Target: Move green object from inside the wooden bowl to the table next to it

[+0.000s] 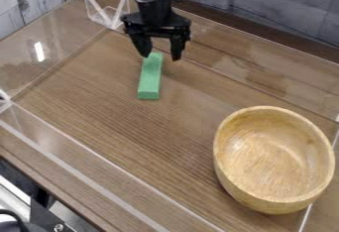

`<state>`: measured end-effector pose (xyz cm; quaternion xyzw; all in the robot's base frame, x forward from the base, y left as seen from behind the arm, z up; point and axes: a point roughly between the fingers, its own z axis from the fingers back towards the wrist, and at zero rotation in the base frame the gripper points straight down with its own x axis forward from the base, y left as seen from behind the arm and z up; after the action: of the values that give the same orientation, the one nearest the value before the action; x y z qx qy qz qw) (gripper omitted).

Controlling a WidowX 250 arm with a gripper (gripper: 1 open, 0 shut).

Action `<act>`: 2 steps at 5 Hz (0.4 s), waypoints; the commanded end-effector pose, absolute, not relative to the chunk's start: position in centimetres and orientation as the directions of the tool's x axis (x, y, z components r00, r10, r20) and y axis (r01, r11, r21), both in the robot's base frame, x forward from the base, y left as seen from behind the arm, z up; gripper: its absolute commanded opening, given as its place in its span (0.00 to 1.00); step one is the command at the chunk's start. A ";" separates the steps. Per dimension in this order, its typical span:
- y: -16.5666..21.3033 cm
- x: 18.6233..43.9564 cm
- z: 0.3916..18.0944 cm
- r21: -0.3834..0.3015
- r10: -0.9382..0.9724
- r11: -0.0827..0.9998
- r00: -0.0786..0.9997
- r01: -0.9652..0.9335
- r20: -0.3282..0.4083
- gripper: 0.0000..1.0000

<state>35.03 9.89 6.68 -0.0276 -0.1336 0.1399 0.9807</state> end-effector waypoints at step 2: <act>11.1 34.9 12.5 -0.114 0.267 0.964 0.902 -0.242 0.340 1.00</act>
<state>34.08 10.82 9.65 -0.0440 -0.1378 0.1399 0.9795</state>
